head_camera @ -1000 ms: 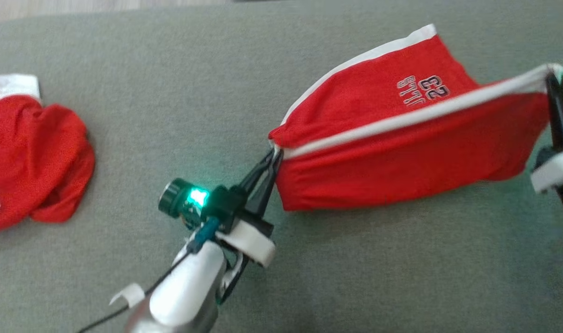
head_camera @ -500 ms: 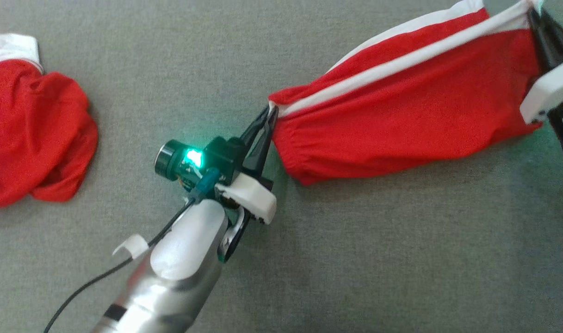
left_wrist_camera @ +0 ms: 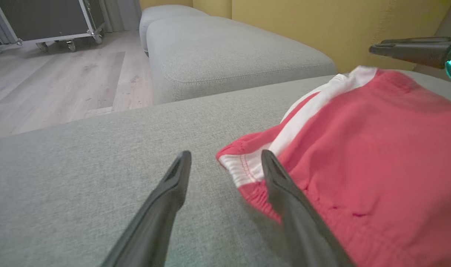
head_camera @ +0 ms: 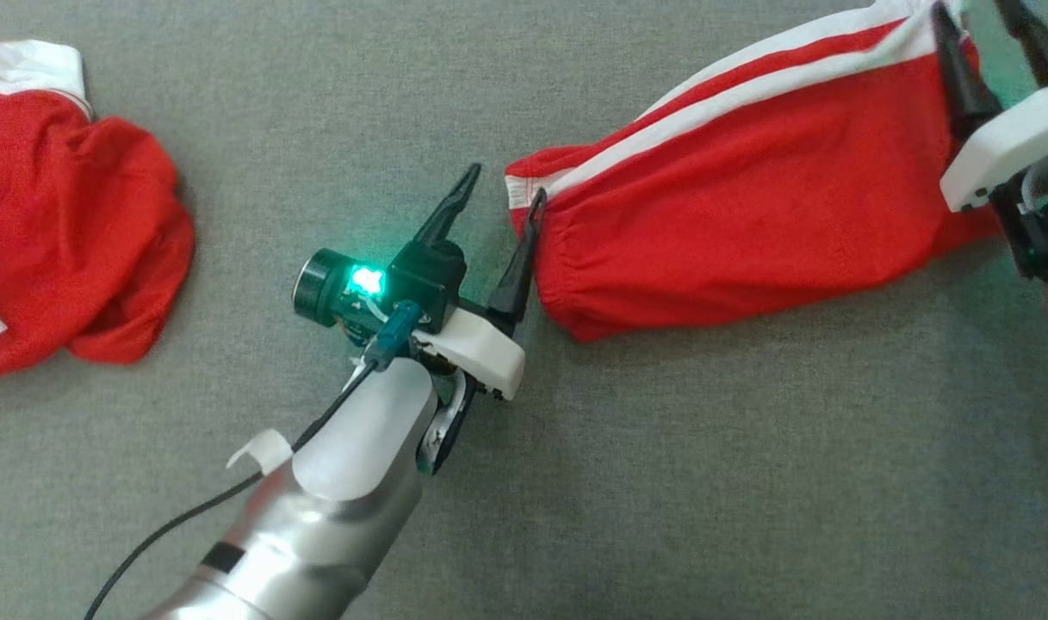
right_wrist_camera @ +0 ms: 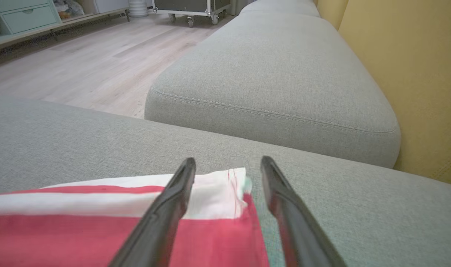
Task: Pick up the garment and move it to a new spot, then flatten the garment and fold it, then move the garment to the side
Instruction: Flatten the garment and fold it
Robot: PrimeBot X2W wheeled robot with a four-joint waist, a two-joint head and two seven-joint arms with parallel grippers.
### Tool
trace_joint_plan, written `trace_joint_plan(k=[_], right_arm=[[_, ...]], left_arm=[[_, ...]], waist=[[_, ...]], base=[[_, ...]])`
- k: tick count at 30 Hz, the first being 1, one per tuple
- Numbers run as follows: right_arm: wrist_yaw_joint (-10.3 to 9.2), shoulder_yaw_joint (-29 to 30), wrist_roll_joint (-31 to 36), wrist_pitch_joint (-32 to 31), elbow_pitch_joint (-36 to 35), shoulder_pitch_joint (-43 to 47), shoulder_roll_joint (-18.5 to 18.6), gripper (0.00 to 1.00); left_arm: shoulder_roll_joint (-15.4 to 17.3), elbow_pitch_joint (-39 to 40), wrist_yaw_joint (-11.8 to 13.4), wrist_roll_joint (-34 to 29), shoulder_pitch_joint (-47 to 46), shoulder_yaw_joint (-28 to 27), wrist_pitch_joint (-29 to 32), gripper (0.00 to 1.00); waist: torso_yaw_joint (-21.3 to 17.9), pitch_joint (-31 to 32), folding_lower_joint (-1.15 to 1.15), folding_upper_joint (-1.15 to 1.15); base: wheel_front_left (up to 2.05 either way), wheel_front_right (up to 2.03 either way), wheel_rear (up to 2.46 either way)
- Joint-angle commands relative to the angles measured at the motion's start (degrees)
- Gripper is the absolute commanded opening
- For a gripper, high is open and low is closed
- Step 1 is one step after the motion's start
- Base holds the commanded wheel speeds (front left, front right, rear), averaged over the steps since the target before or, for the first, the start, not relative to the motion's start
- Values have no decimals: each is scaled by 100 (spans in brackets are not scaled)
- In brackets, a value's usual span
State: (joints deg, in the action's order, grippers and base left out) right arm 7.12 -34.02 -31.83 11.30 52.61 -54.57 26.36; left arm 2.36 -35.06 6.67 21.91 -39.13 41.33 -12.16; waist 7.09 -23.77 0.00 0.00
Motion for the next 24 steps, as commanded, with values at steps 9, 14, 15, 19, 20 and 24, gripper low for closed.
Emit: trace_joint_plan(k=[9,14,15,19,20,24], right_arm=[[36,-262,-1096,178,18,794,260,100],[36,-200,-1534,-22,217,912,367,100],[36,-187,-1618,-98,295,913,391,100],[36,-187,-1802,-427,642,876,558,100],[36,-168,-1873,-531,742,885,586,100],[36,-203,-2272,-1262,867,1111,571,89]], left_arm=[[75,659,871,-278,345,-265,-279,100],[203,1658,1285,-812,948,-491,-282,100],[233,1892,1366,-934,1103,-542,-282,100],[302,2594,1543,-1285,1653,-652,-283,100],[310,2707,1560,-1349,1758,-665,-283,100],[298,2962,1549,-1445,2086,-740,-283,100]], waist=[[97,386,0,0],[258,454,0,0],[308,461,0,0],[550,450,0,0],[616,452,0,0],[782,526,0,0]], base=[[0,0,0],[0,0,0],[0,0,0],[0,0,0],[0,0,0],[0,0,0]])
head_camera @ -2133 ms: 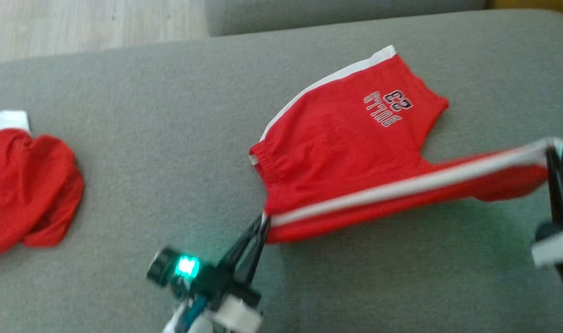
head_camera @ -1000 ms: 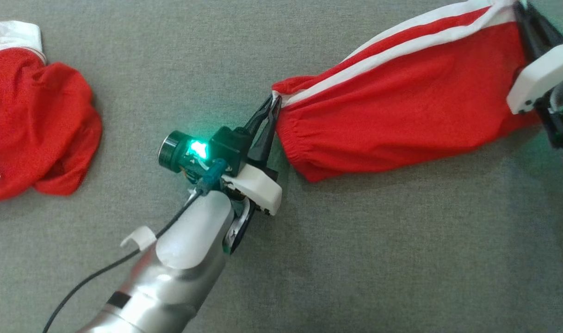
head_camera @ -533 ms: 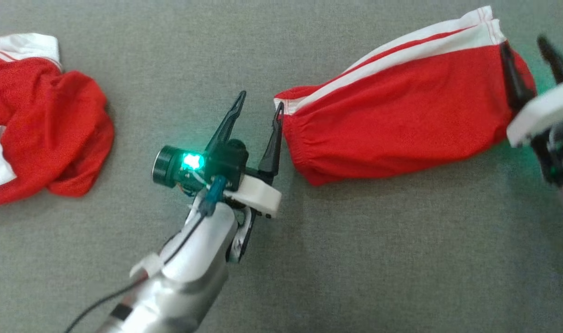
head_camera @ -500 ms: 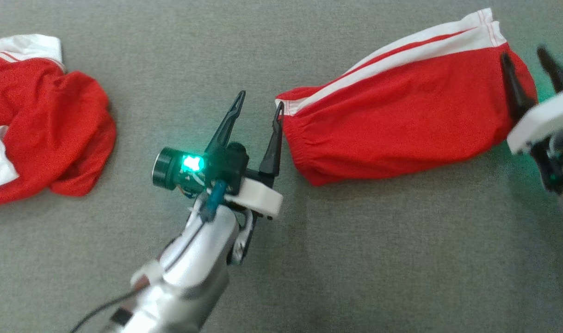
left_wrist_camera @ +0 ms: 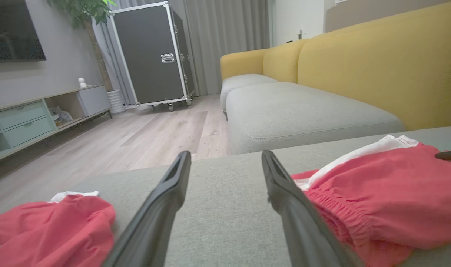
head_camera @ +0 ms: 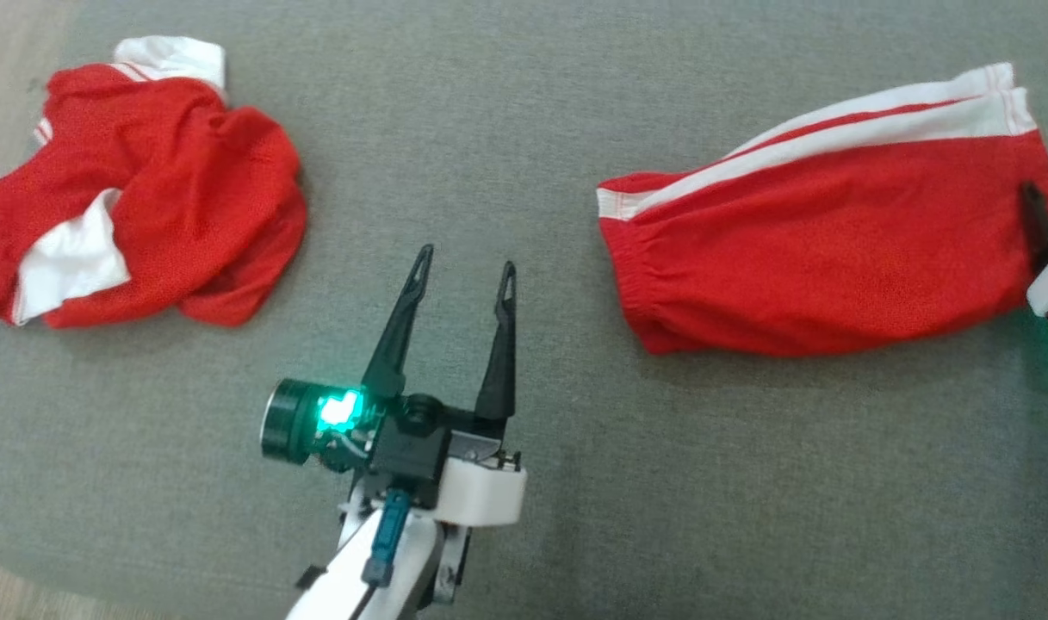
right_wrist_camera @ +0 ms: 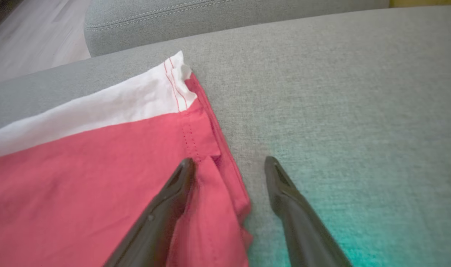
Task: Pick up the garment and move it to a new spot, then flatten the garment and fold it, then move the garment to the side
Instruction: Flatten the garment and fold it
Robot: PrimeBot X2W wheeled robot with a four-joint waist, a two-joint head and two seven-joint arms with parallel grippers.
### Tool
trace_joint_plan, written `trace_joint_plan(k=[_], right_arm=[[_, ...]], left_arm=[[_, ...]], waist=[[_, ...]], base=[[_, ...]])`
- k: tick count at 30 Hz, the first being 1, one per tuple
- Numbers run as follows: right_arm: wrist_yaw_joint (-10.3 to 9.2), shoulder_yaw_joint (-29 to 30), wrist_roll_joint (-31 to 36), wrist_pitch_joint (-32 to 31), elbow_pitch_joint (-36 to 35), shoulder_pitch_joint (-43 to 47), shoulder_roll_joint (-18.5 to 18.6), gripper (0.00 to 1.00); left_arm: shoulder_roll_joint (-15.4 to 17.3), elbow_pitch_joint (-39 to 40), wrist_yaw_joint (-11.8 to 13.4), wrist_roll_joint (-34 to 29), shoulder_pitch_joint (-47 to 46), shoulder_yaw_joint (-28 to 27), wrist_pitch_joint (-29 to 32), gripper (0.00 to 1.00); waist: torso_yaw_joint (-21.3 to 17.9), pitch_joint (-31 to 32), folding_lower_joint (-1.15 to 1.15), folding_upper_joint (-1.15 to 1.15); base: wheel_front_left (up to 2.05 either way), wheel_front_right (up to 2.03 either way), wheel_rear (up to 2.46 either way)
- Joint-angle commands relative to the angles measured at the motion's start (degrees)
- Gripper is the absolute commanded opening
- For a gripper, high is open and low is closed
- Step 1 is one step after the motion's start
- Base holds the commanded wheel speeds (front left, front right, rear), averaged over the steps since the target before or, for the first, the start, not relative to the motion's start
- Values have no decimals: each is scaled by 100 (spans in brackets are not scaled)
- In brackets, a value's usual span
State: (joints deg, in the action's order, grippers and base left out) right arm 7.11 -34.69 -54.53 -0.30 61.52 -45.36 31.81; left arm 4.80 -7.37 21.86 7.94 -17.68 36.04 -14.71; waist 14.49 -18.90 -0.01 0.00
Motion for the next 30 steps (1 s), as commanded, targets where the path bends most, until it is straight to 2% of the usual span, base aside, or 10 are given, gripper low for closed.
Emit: trace_joint_plan(k=[1,2,9,20,30], right_arm=[[37,-164,-88,-228,-87,250,35,37],[37,-178,-176,-294,-170,299,47,0],[37,-295,-301,68,-336,436,173,0],[37,-584,-182,564,-284,864,762,0],[37,-763,242,1405,-737,633,512,0]], left_arm=[[50,220,21,-60,-2,-238,-28,100],[46,237,12,-69,47,-268,-29,100],[38,228,-142,-75,238,-525,-29,100],[40,178,-343,-154,477,-777,-29,100],[-16,19,-525,-152,684,-880,-29,100]], waist=[[50,61,1,0],[43,88,1,0],[-331,384,1,0],[-1080,725,1,0],[-1173,1068,1,0]], base=[[0,0,0],[0,0,0],[0,0,0],[0,0,0],[0,0,0]])
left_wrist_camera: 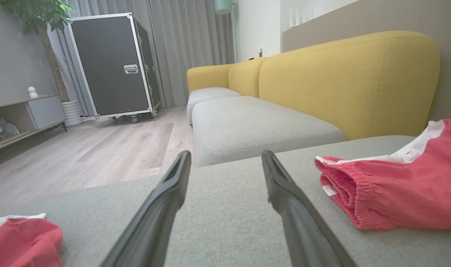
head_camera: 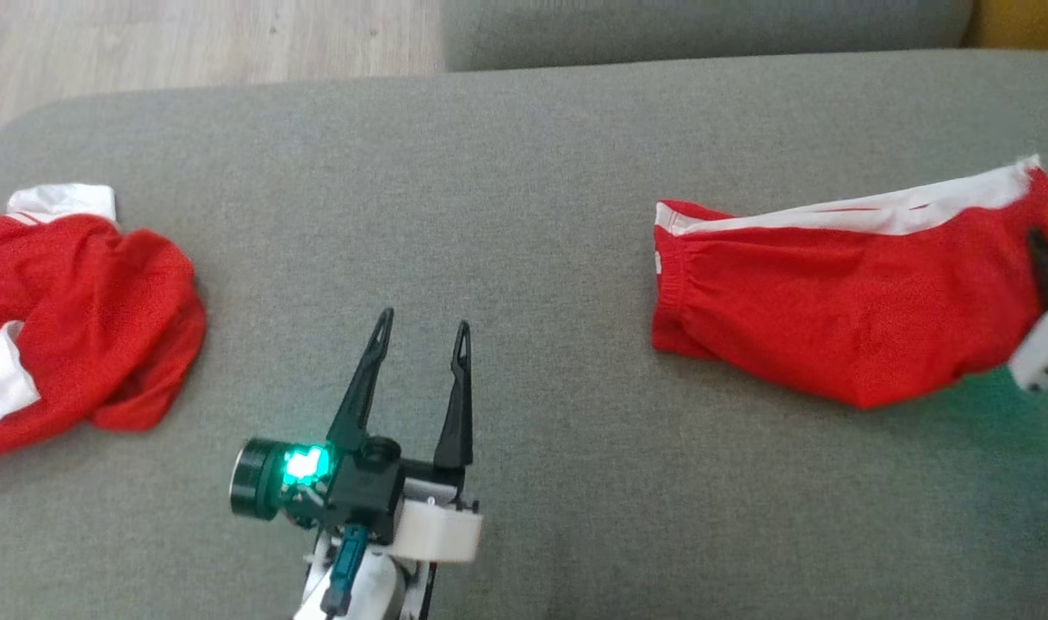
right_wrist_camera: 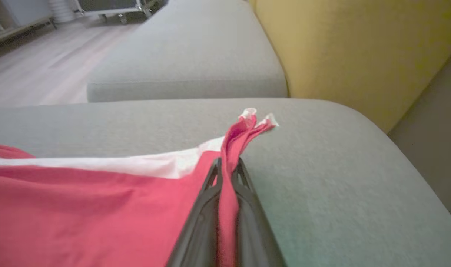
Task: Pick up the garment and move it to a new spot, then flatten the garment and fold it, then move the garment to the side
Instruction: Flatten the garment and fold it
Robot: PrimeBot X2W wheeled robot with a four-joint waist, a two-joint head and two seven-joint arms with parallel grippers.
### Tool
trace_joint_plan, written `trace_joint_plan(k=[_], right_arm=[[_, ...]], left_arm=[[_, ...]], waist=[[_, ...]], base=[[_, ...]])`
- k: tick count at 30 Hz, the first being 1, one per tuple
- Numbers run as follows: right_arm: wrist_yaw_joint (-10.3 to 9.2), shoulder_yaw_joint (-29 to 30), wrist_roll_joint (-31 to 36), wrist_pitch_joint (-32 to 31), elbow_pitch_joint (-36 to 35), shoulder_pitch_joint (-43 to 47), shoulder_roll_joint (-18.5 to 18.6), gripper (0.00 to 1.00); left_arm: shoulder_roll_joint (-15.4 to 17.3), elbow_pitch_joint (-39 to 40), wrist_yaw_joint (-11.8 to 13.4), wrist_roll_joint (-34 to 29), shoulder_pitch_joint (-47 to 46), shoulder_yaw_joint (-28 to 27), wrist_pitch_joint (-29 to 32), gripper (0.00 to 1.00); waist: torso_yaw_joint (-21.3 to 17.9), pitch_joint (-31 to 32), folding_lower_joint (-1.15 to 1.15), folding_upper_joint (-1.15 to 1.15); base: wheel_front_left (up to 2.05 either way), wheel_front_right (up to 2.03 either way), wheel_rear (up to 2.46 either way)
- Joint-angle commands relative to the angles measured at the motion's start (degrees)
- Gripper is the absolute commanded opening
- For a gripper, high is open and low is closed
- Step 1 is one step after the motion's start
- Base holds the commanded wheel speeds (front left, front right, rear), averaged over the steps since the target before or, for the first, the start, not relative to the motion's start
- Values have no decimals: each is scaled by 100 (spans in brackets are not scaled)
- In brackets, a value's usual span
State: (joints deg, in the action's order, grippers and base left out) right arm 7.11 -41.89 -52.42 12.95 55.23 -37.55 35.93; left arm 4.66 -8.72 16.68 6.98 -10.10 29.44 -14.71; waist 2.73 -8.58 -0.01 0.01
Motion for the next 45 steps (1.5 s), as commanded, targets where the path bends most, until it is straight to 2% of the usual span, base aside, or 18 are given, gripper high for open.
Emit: trace_joint_plan(k=[1,6,15,16,17,18,21,24,28,31,35,40,45], right_arm=[[37,-59,102,115,-215,-196,57,0],[37,-185,481,182,-876,-362,-344,0],[37,-751,817,-5,-1774,17,-1392,0],[37,-826,826,-40,-1817,106,-1481,20],[37,-891,828,-79,-1843,201,-1546,46],[37,-920,844,-63,-1884,275,-1588,100],[37,-840,936,97,-2123,490,-1598,100],[37,-432,1130,189,-2445,797,-1447,100],[37,855,1841,202,-3156,1476,-1314,100],[37,1951,2302,203,-3722,2274,-1499,100],[37,2972,2966,204,-4383,3269,-1874,100],[37,3315,3613,204,-4871,4100,-2148,100],[37,3372,3754,204,-4996,4422,-2313,100]], left_arm=[[-1,140,-28,-55,-50,-235,-29,100],[-9,105,-74,-71,52,-308,-29,100],[-54,55,-112,-94,154,-382,-29,100],[-58,57,-114,-97,162,-393,-29,100],[-63,55,-120,-98,170,-399,-29,100],[-69,52,-122,-97,180,-409,-29,100],[-83,72,-108,-95,220,-458,-29,100],[-92,141,-90,-90,321,-532,-29,100],[-79,355,-33,-106,561,-704,-29,100],[-15,490,14,-139,840,-851,-29,100],[-6,619,52,-23,1303,-1123,-29,100],[15,661,-71,-11,1818,-1375,-29,100],[3,655,-181,-65,2047,-1524,-29,100]], waist=[[10,67,1,-1],[56,172,1,-1],[276,241,1,-1],[296,241,1,-1],[319,246,1,-1],[335,251,1,-1],[349,294,1,-1],[307,398,1,-1],[188,599,1,-1],[120,813,1,-1],[86,994,1,-1],[36,1176,1,-1],[12,1251,1,-1]], base=[[0,0,0],[0,0,0],[0,0,0],[0,0,0],[0,0,0],[0,0,0],[0,0,0],[0,0,0],[0,0,0],[0,0,0],[0,0,0],[0,0,0],[0,0,0]])
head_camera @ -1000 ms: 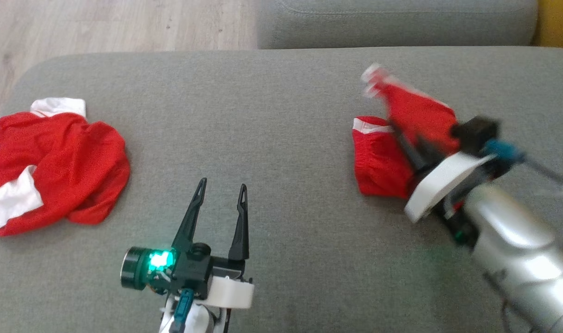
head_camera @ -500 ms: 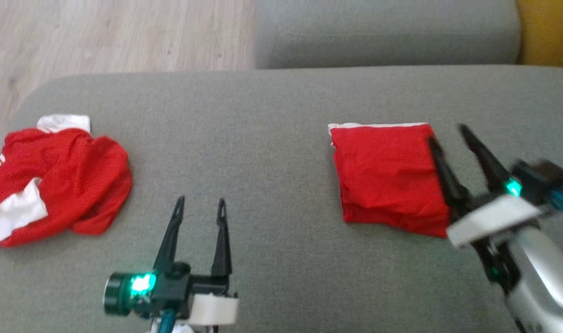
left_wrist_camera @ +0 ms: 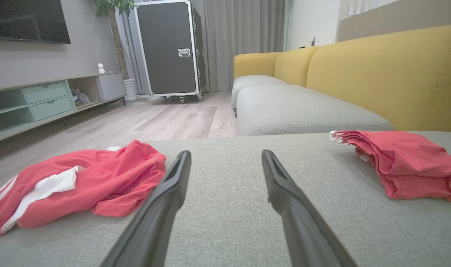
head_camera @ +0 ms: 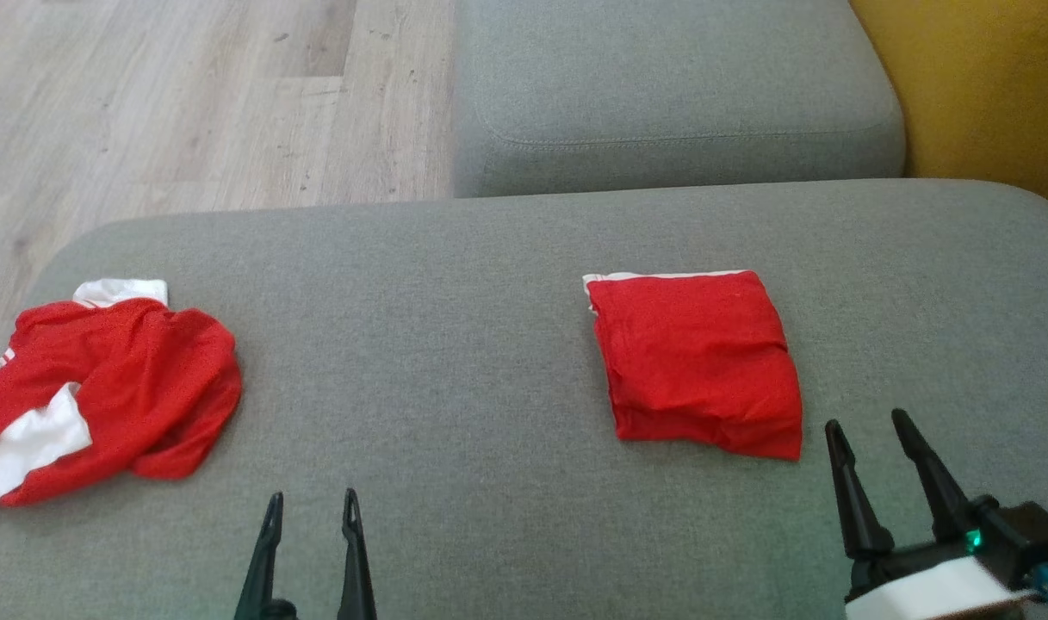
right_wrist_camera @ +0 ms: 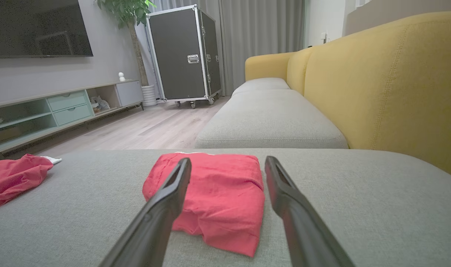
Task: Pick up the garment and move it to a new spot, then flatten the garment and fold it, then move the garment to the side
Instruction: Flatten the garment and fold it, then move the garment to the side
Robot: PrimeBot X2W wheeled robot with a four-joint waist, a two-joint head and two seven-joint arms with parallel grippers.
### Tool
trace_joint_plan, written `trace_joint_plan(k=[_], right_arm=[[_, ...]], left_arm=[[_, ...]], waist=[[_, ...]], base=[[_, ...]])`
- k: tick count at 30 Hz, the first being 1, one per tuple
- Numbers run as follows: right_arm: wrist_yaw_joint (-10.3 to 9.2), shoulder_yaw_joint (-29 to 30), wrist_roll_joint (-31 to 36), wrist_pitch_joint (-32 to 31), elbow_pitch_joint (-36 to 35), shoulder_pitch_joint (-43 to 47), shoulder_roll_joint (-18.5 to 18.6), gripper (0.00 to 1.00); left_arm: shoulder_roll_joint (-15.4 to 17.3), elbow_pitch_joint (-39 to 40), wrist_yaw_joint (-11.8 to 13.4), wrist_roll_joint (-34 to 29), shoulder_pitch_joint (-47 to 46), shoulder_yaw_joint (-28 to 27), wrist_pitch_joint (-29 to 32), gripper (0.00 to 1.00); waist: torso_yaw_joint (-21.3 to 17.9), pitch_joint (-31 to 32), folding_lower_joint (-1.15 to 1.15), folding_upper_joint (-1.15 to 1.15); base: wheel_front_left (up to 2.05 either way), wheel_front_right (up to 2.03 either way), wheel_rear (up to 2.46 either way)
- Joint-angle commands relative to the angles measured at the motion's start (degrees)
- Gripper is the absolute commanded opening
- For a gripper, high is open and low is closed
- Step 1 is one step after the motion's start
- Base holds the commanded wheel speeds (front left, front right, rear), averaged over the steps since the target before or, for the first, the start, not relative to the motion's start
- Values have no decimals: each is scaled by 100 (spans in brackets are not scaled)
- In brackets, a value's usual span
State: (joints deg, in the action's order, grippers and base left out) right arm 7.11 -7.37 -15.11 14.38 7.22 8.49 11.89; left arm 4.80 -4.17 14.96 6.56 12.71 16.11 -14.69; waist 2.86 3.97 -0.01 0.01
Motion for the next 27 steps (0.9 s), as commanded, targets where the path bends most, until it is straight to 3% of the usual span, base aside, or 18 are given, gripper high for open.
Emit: trace_joint_plan(k=[1,27], right_arm=[[37,-71,38,62,-197,-141,64,100],[37,-180,107,62,81,-87,-107,100]], left_arm=[[-16,200,-31,-40,-204,-219,-30,100],[-153,103,-244,-307,-82,-471,-30,100]], waist=[[-3,7,1,-1],[-132,124,1,-1]], base=[[0,0,0],[0,0,0]])
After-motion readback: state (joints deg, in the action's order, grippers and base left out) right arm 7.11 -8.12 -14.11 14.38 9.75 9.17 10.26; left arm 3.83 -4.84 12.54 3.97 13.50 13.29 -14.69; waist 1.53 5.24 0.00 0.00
